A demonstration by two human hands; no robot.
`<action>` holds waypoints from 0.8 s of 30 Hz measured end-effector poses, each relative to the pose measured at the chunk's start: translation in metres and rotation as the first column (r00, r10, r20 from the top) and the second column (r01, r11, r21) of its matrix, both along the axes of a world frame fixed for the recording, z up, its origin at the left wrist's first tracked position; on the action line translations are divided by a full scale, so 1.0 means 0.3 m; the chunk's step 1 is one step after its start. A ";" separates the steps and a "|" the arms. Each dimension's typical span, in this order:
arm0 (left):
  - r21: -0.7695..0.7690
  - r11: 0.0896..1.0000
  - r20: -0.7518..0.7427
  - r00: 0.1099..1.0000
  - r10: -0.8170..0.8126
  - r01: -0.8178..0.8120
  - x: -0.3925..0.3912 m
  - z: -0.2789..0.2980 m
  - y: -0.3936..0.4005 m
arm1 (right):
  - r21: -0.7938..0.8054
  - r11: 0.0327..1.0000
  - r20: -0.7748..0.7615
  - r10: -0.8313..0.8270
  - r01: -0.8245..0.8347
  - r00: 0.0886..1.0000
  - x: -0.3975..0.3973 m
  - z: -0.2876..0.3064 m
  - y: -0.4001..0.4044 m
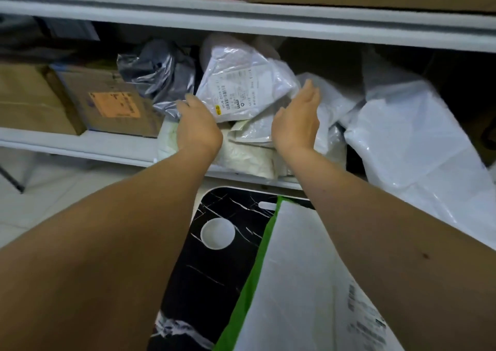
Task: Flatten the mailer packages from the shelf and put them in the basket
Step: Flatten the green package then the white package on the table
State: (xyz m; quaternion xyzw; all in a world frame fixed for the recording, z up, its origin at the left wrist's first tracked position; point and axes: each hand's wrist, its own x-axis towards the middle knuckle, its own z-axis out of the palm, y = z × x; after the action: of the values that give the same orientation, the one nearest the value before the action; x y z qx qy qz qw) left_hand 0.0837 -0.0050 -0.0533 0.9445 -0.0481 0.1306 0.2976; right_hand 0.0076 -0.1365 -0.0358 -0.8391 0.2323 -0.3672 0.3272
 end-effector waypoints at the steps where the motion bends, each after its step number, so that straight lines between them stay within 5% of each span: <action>1: -0.057 0.998 -0.024 1.000 0.001 -0.002 0.025 0.002 -0.009 | 0.028 1.000 0.002 0.003 -0.003 1.000 0.016 -0.004 -0.008; 6: -0.256 0.965 -0.081 0.996 0.035 -0.055 0.065 0.014 -0.041 | 0.052 0.995 -0.007 -0.080 0.081 0.997 0.049 -0.018 -0.034; 15: -0.279 0.955 0.098 0.987 0.130 -0.098 -0.065 0.108 0.071 | -0.038 0.999 0.069 -0.017 0.020 0.997 -0.088 0.046 0.047; 24: -0.356 0.926 -0.066 0.992 0.112 -0.128 -0.451 0.137 0.206 | -0.025 1.000 -0.010 0.012 -0.012 1.000 -0.445 0.049 0.203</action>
State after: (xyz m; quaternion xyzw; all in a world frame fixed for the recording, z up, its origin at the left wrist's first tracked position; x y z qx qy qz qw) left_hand -0.0515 0.0568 -0.0123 0.8781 0.0411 0.1342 0.4575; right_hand -0.1259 -0.0757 -0.0212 -0.8465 0.2241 -0.3638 0.3175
